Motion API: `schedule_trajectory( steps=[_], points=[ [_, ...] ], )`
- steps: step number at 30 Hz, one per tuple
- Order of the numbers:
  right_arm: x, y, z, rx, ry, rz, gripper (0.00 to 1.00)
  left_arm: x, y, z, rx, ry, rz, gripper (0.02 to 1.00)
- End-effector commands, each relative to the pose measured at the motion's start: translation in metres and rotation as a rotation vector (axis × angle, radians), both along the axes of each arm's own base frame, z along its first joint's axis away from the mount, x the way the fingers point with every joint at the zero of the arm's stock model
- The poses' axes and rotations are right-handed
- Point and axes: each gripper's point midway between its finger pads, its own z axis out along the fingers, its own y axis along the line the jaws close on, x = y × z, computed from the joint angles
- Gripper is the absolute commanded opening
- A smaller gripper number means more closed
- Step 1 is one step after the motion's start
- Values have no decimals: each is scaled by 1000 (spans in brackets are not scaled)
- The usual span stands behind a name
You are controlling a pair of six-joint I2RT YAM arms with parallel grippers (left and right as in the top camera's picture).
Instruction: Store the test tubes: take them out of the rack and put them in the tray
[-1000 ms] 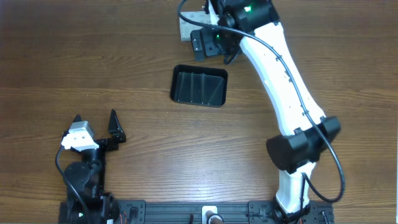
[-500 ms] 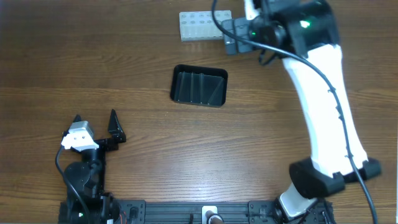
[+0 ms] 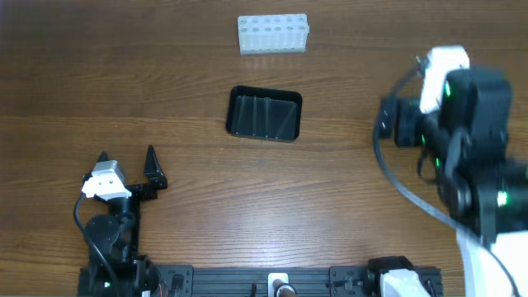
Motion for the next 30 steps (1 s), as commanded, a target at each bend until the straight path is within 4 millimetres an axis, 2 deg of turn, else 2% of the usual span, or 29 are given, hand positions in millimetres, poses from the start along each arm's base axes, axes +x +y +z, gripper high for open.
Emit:
schedule_trajectory(
  steps=[1, 2, 4, 9, 17, 23, 27, 30],
  points=[
    [-21, -9, -30, 15, -101, -19, 993, 0, 0, -1, 12, 0, -5, 998],
    [-23, -8, -35, 24, -128, -13, 993, 0, 0, -1, 12, 0, -5, 998],
    [-28, -4, -58, 51, -235, 12, 991, 0, 0, -1, 12, 0, -5, 998],
    [-34, -4, -94, 52, -316, 14, 991, 0, 0, -1, 12, 0, -5, 998],
    [-33, -4, -118, 54, -542, 19, 991, 0, 0, -1, 12, 0, -5, 998],
    [-27, -4, -123, 55, -770, 25, 993, 0, 0, -1, 12, 0, -5, 996],
    [-25, -4, -142, 57, -759, 25, 991, 0, 0, -1, 12, 0, -5, 998],
    [-25, -4, -145, 56, -748, 23, 991, 0, 0, -1, 12, 0, -5, 998]
  ],
)
